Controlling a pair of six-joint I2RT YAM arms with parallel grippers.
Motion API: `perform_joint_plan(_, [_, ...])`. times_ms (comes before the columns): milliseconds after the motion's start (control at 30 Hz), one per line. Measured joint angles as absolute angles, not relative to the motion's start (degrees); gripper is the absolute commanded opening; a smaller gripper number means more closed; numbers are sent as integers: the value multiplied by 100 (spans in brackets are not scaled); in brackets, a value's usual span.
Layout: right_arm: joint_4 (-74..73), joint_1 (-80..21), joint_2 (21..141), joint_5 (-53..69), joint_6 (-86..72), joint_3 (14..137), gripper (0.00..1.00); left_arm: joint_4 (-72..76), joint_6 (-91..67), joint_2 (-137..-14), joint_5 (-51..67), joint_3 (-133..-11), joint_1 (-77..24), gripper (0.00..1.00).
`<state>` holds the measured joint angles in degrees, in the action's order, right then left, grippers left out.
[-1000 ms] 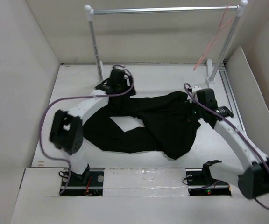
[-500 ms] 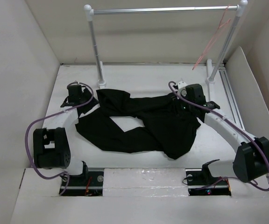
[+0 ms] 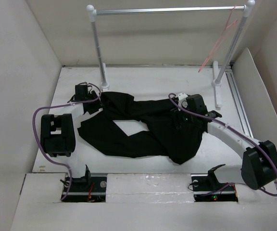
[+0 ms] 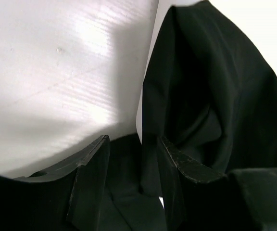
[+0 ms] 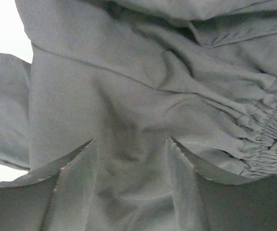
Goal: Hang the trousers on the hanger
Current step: Fold the trousers
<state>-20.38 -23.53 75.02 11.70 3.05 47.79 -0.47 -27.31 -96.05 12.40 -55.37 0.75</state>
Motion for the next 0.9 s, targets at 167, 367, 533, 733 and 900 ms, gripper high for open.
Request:
perform_joint_plan(167, [-1865, -2084, 7524, 1109, 292, 4797, 79, 25, -2698, -9859, 1306, -5739, 73, 40])
perform_joint_plan(367, [-1490, -1253, 8405, 489, 145, 5164, 84, 75, -2679, -9874, 1426, -5806, -12, 12])
perform_joint_plan(533, [-1382, -687, 9266, -64, -156, 5417, 80, 178, -2705, -9883, 1505, -5935, -64, 0])
perform_joint_plan(733, [-1378, -534, 9627, -16, -336, 5470, 29, 193, -2749, -9856, 1450, -6108, -64, 0])
perform_joint_plan(900, [-1330, -307, 9526, 591, -327, 5415, 0, -248, -2679, -9441, 1153, -6355, -64, 0])
